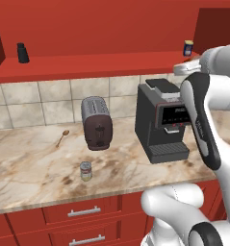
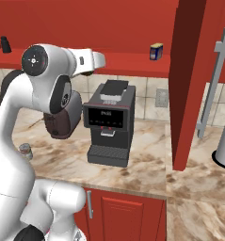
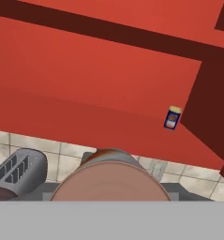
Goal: Pick the cans from the counter and place them in their designated side in the cabinet.
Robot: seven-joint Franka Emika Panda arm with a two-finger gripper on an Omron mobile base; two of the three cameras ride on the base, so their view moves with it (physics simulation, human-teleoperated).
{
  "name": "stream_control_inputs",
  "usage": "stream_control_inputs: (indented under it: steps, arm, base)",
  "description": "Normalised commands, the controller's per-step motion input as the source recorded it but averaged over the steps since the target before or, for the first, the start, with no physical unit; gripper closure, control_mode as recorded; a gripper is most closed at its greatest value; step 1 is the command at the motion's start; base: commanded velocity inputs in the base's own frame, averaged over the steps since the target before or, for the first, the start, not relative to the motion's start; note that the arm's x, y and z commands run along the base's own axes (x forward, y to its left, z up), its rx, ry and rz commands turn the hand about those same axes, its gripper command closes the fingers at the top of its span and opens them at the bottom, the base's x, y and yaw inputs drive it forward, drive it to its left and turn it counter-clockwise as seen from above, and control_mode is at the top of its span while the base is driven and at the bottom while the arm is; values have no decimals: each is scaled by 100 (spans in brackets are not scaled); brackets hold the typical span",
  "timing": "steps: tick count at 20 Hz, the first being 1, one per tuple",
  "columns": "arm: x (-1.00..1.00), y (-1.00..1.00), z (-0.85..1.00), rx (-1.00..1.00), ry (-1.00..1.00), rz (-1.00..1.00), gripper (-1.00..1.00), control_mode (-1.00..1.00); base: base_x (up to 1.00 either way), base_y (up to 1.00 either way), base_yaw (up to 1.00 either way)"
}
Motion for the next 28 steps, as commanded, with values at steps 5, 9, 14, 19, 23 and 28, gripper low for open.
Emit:
stream_control_inputs:
  steps: [5, 9, 14, 19, 23, 28]
  arm:
    - [11, -10, 13, 0, 0, -4, 100, -100]
    - [8, -10, 0, 0, 0, -3, 100, -100]
    - [8, -11, 0, 0, 0, -2, 100, -100]
    - [20, -11, -2, 0, 0, 0, 100, -100]
    - [16, -12, 0, 0, 0, -1, 100, -100]
    - [18, -12, 0, 0, 0, -3, 100, -100]
  base:
    - [0, 0, 0]
    - [0, 0, 0]
    - [0, 0, 0]
    - [0, 0, 0]
    - [0, 0, 0]
    - [0, 0, 0]
